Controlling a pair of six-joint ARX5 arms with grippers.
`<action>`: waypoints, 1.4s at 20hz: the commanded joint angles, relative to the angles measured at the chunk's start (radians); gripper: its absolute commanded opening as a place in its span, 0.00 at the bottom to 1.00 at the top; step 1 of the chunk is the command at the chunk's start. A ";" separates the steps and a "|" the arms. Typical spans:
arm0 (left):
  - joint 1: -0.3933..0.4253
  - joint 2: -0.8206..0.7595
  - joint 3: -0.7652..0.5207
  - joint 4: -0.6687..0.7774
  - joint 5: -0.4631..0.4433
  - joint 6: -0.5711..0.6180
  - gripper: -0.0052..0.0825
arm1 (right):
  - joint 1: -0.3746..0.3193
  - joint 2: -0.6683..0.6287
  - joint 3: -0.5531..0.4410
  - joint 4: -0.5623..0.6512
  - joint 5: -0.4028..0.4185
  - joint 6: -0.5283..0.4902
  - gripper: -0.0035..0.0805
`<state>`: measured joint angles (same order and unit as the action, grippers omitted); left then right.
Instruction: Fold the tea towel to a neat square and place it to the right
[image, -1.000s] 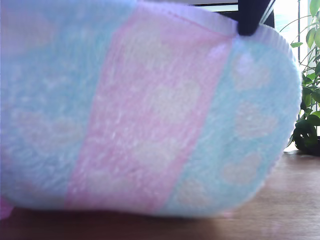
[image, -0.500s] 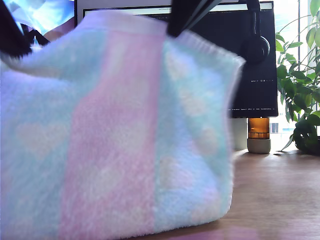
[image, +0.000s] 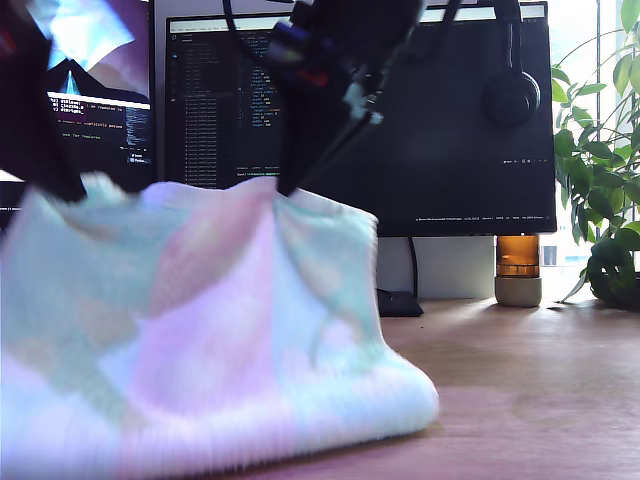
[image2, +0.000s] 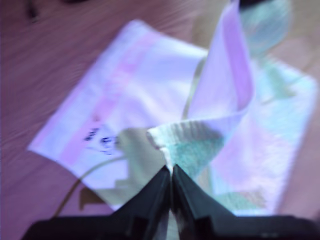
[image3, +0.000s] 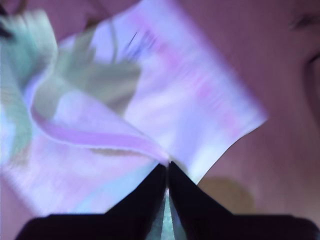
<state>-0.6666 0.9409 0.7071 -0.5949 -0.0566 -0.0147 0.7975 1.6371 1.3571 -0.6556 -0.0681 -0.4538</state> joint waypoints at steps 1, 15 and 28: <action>0.023 0.039 -0.003 0.039 -0.031 0.018 0.04 | -0.016 0.031 -0.020 0.054 0.000 -0.019 0.03; 0.182 0.262 -0.003 0.250 -0.110 0.013 0.04 | -0.055 0.159 -0.020 0.349 -0.012 -0.025 0.03; 0.257 0.430 -0.003 0.306 -0.123 0.016 0.04 | -0.061 0.288 -0.020 0.438 -0.027 -0.017 0.03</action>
<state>-0.4152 1.3552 0.7071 -0.2924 -0.1776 0.0032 0.7391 1.9064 1.3571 -0.2241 -0.0948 -0.4725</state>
